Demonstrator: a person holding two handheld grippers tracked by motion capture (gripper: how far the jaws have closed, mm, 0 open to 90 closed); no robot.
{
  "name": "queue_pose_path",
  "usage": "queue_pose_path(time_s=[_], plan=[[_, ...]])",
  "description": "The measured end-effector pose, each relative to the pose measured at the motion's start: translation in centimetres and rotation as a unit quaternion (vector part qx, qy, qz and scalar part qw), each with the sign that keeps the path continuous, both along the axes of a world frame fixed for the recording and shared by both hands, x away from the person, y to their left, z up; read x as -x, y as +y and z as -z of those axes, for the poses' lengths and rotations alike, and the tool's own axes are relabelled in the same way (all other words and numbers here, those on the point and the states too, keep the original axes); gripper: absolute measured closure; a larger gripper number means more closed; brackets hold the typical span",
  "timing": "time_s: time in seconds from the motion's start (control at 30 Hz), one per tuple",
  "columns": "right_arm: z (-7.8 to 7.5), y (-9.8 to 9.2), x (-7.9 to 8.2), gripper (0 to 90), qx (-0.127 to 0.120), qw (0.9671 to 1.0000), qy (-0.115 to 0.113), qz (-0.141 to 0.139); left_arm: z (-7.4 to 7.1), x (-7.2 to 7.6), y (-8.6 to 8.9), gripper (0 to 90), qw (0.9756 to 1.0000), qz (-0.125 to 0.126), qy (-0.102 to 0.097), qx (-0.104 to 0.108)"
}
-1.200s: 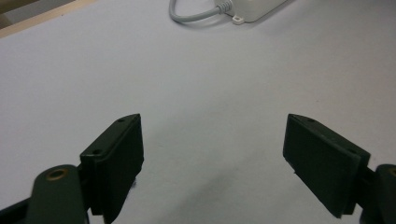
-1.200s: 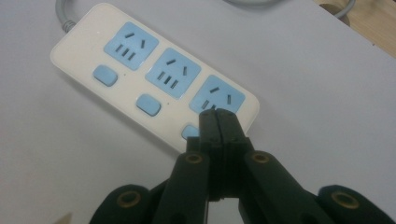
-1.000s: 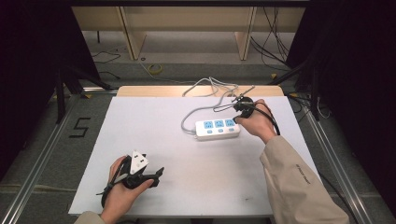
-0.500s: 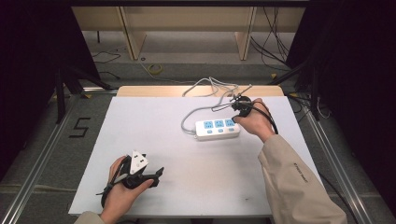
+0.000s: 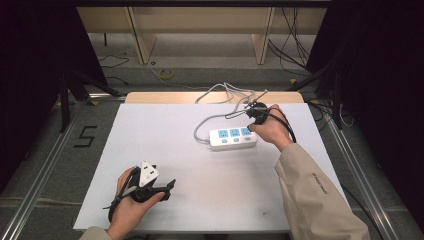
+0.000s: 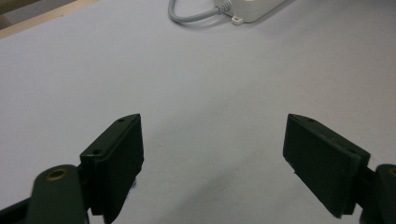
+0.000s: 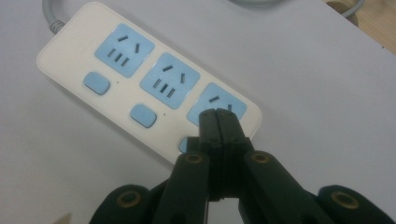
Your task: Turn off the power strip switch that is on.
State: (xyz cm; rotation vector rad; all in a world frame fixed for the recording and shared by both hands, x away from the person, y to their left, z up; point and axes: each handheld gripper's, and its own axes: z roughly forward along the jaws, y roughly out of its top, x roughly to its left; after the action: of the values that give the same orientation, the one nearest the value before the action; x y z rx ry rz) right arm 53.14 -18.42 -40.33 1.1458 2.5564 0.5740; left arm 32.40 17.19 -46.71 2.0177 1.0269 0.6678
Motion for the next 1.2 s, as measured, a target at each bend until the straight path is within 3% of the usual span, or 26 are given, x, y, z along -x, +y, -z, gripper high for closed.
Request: queue_pose_path(time_s=[1.2], plan=[[1.0,1.4,-0.8,90.0,0.011,0.9997,0.020,0.001,0.0,0.0,0.0,20.0,1.0000,0.001,-0.001,0.000]])
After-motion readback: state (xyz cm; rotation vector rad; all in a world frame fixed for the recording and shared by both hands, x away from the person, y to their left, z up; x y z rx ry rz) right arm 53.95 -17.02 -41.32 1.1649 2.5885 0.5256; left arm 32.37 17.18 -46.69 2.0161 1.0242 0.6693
